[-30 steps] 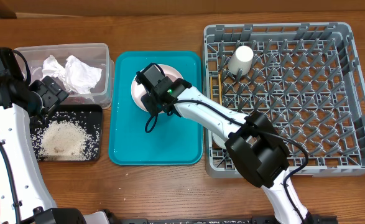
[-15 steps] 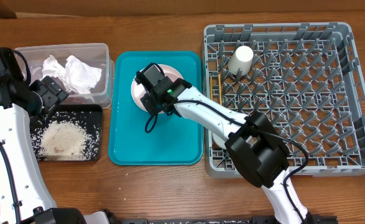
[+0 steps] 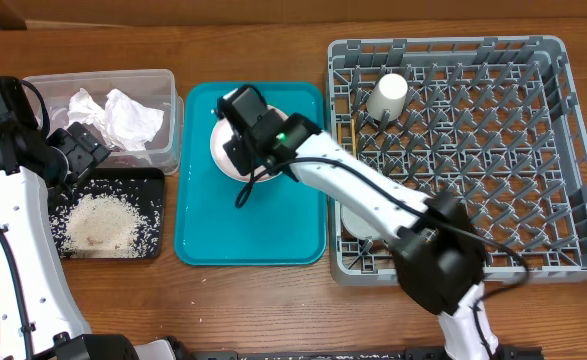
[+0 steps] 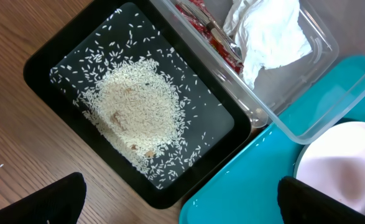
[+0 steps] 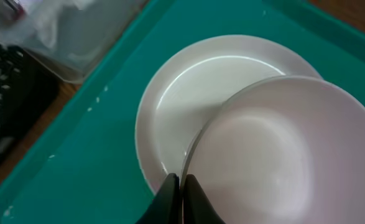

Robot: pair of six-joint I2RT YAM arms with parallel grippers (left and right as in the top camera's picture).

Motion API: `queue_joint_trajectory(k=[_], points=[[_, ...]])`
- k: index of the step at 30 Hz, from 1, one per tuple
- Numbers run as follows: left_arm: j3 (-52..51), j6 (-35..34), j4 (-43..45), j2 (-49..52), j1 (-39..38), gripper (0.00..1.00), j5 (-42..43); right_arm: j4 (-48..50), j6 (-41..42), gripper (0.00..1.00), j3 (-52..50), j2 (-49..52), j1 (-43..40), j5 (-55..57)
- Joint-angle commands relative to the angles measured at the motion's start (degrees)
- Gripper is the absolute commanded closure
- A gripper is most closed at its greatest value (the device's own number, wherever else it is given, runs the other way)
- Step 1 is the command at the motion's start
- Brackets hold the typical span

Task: Sort waste into correct bins and load items into the dishwasher
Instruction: 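Carry the pink bowl right and set it into the dish rack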

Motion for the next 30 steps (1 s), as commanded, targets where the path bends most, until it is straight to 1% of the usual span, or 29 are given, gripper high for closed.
queue_joint_trajectory(k=[1,2,5,8,9,12,14,17,23,27,28,30], points=[[0.8,0.5,0.1,0.3,-0.1,0.0,-0.1,-0.9,2.5,0.96,2.7,-8.2,-3.5,-8.2],[0.8,0.5,0.1,0.3,-0.1,0.0,-0.1,-1.6,2.6,0.96,2.7,-10.4,-5.7,-15.0],[0.8,0.5,0.1,0.3,-0.1,0.0,-0.1,-3.2,3.0,0.96,2.6,-13.4,-11.2,-28.8],[0.8,0.5,0.1,0.3,-0.1,0.0,-0.1,-4.9,3.0,0.96,2.6,-14.6,-17.9,-43.8],[0.8,0.5,0.1,0.3,-0.1,0.0,-0.1,-5.7,3.0,0.96,2.6,-14.6,-21.0,-50.4],[0.8,0.5,0.1,0.3,-0.1,0.0,-0.1,-7.5,2.9,0.96,1.7,-14.6,-27.5,-60.8],[0.8,0.4,0.1,0.3,-0.1,0.0,-0.1,-9.4,2.6,0.96,0.6,-14.6,-32.3,-64.7],[0.8,0.5,0.1,0.3,-0.1,0.0,-0.1,-11.6,2.2,0.96,-1.8,-14.5,-37.9,-65.9],[0.8,0.5,0.1,0.3,-0.1,0.0,-0.1,-11.1,-0.8,0.96,-10.1,-14.5,-45.5,-73.7],[0.8,0.5,0.1,0.3,-0.1,0.0,-0.1,-7.5,-0.8,0.96,-17.3,-14.5,-48.1,-78.0],[0.8,0.5,0.1,0.3,-0.1,0.0,-0.1,-4.8,-0.7,0.96,-20.7,-14.5,-48.6,-80.9],[0.8,0.5,0.1,0.3,-0.1,0.0,-0.1,-2.0,-0.4,0.96,-23.9,-14.5,-48.9,-83.3]])
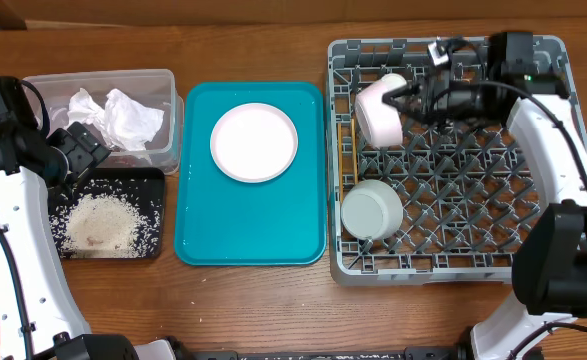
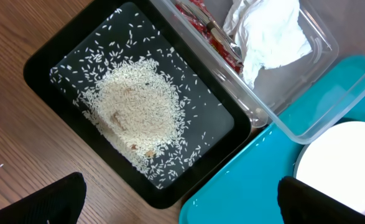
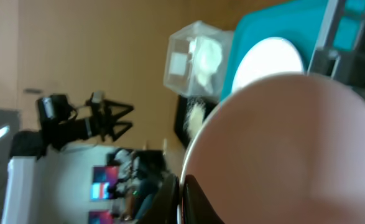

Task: Sort waste into correct bins and load items into the dishwasher
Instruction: 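Carry the pink bowl right and set it into the dish rack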

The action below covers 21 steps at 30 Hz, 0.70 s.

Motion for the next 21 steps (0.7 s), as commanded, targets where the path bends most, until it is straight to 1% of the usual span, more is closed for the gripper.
queue_joint_trajectory(k=[1,5,10,16,21], points=[[0.8,0.5,0.1,0.3,-0.1,0.0,-0.1,4.3,-0.5,0.96,-6.3,-0.9,-0.5,-8.7],[0.8,0.5,0.1,0.3,-0.1,0.0,-0.1,7.8,-0.5,0.96,-10.1,-0.9,-0.5,-7.7],[0.8,0.5,0.1,0.3,-0.1,0.0,-0.1,8.5,-0.5,0.96,-10.3,-0.9,-0.5,-5.4],[0.8,0.4,0.1,0.3,-0.1,0.0,-0.1,8.4,-0.5,0.96,-10.3,-0.9,-1.8,0.5],[0.8,0.5,0.1,0.3,-0.1,0.0,-0.1,8.4,-0.5,0.96,-10.3,-0.9,-3.8,0.8]])
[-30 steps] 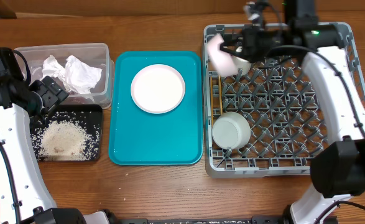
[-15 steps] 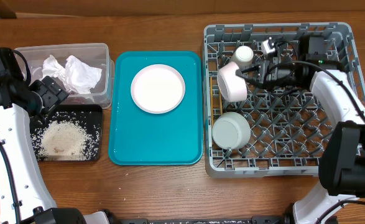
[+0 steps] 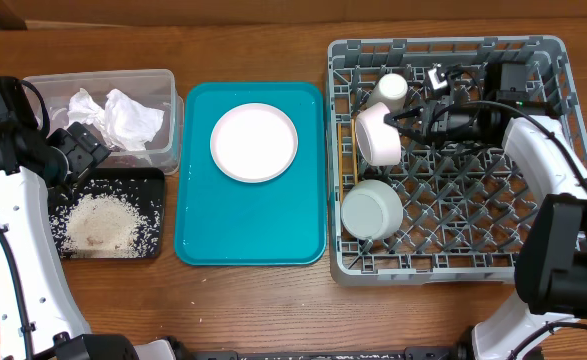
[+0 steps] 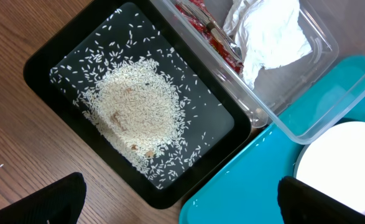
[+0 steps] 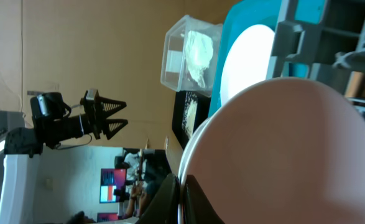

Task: Sort waste into correct bins and load items into the dishwasher
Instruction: 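Carry the pink bowl right and set it into the dish rack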

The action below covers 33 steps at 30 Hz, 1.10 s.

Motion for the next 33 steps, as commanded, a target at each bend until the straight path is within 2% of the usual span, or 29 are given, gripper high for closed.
queue_joint_trajectory(k=[1,3,6,16,27,33], points=[[0.8,0.5,0.1,0.3,-0.1,0.0,-0.1,0.0,-0.4,0.96,-0.1,-0.9,-2.2,2.1],[0.8,0.5,0.1,0.3,-0.1,0.0,-0.1,-0.3,-0.4,0.96,-0.1,-0.9,-3.4,2.1],[0.8,0.5,0.1,0.3,-0.1,0.0,-0.1,-1.4,-0.4,0.87,-0.1,-0.9,-5.7,2.1],[0.8,0.4,0.1,0.3,-0.1,0.0,-0.1,-7.5,-0.4,0.71,-0.1,-0.9,-11.5,7.6],[0.8,0.5,0.1,0.3,-0.1,0.0,-0.1,-11.4,1.1,0.71,1.1,-1.5,-14.1,9.9],[0.8,0.5,0.1,0.3,-0.1,0.0,-0.1,-14.6,1.1,0.71,5.2,-5.1,-10.5,17.6]])
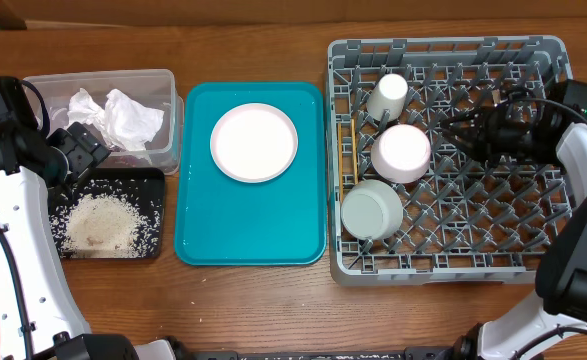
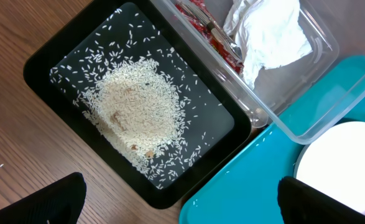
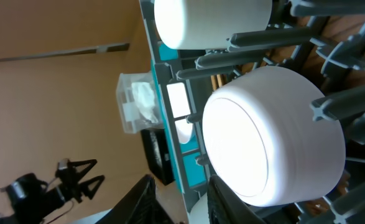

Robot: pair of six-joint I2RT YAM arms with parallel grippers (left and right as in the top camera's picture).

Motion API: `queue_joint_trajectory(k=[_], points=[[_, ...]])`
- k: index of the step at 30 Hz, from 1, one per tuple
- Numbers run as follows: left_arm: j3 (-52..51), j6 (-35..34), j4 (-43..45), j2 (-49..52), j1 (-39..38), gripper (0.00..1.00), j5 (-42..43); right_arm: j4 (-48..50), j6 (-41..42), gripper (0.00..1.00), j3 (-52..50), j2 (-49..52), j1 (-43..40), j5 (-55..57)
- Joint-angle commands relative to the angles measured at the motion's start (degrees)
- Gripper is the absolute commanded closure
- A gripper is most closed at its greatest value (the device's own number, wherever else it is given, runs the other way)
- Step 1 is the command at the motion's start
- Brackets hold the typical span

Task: Sort waste into correct bins and load items into the dishwasher
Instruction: 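Carry the pink bowl right and set it into the dish rack, then move the right gripper left over the white plate on the tray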

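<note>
A white bowl (image 1: 403, 153) sits upside down in the grey dish rack (image 1: 493, 250), also seen in the right wrist view as the bowl (image 3: 275, 137). My right gripper (image 1: 457, 135) is open just right of it, nothing between its fingers (image 3: 138, 199). A white cup (image 1: 387, 95) stands behind the bowl, and a second bowl (image 1: 372, 208) lies in front of it. A white plate (image 1: 254, 142) rests on the teal tray (image 1: 253, 235). My left gripper (image 2: 185, 205) hangs open above the black rice tray (image 2: 138, 112) and clear container (image 2: 294, 118).
The clear container (image 1: 163, 150) at the back left holds crumpled white paper (image 1: 123, 115) and a red wrapper (image 2: 216, 40). Rice (image 1: 98, 222) lies heaped in the black tray. Rack prongs stand all round the bowl and cup.
The right gripper was shut on the bowl's rim, holding it on its side over the rack. Now the bowl rests upside down in the rack and the gripper is open, farther right.
The right gripper was shut on the bowl's rim over the plate on the teal tray. Then it held the bowl above the rack beside the cup, then lower among the prongs. Now the bowl is let go in the rack. The left arm stayed still.
</note>
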Motion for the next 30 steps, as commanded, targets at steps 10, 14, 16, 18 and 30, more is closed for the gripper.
queue_joint_trajectory(k=[10,14,16,18,30], points=[[0.8,0.4,0.1,0.2,-0.1,0.0,-0.1,5.9,12.2,0.7,6.4,-12.7,30.4,36.4],[0.8,0.5,0.1,0.2,-0.1,0.0,-0.1,10.8,19.7,0.7,6.4,-12.3,44.3,55.6],[0.8,0.5,0.1,0.2,-0.1,0.0,-0.1,12.8,23.0,0.7,6.4,-12.1,49.9,63.9],[0.8,0.5,0.1,0.2,-0.1,0.0,-0.1,15.5,24.7,0.69,6.4,-11.5,56.1,71.5],[0.8,0.5,0.1,0.2,-0.1,0.0,-0.1,21.0,25.6,0.59,6.4,-1.0,66.3,84.6]])
